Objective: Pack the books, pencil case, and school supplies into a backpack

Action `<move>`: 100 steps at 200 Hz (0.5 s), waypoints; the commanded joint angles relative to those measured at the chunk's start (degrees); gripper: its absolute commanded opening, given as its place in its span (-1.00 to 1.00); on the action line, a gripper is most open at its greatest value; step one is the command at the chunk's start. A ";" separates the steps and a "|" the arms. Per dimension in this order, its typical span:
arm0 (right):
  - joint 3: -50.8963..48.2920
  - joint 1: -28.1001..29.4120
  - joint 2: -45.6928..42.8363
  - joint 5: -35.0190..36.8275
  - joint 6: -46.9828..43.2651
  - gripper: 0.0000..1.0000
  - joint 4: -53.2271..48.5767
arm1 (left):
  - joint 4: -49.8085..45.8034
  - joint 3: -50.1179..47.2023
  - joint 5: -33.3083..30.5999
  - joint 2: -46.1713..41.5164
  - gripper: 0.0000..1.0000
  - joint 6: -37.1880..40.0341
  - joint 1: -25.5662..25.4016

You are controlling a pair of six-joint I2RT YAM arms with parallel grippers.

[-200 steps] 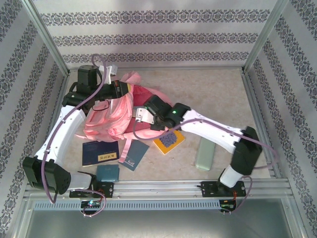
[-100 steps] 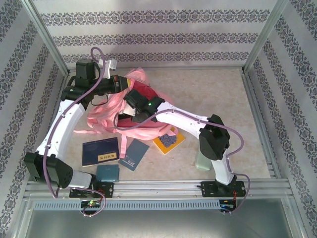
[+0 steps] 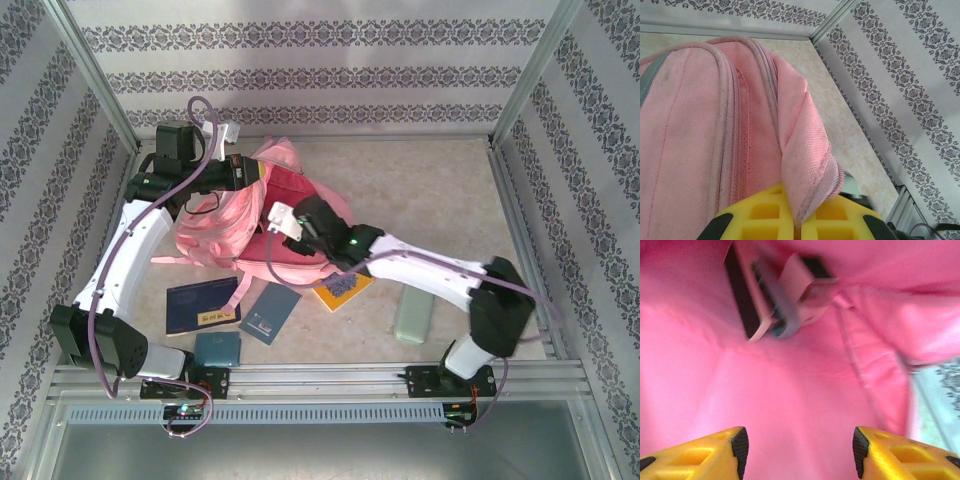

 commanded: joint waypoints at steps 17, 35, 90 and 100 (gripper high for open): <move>-1.53 -0.50 -9.08 11.33 16.18 0.17 2.27 | 5.68 0.33 0.95 -1.83 -1.00 -0.32 -0.29; -0.37 -0.81 -12.12 11.96 19.36 0.18 -4.51 | 6.71 -0.40 -0.01 -1.94 -1.00 -1.20 -0.30; -3.57 -8.25 -19.35 4.55 38.49 -0.03 -15.04 | 12.84 -3.73 -1.70 -2.04 -1.00 -7.10 -0.27; -2.97 -11.05 -19.47 1.09 44.56 0.05 -20.65 | 14.05 -4.54 -1.96 -2.44 -1.00 -8.15 -0.27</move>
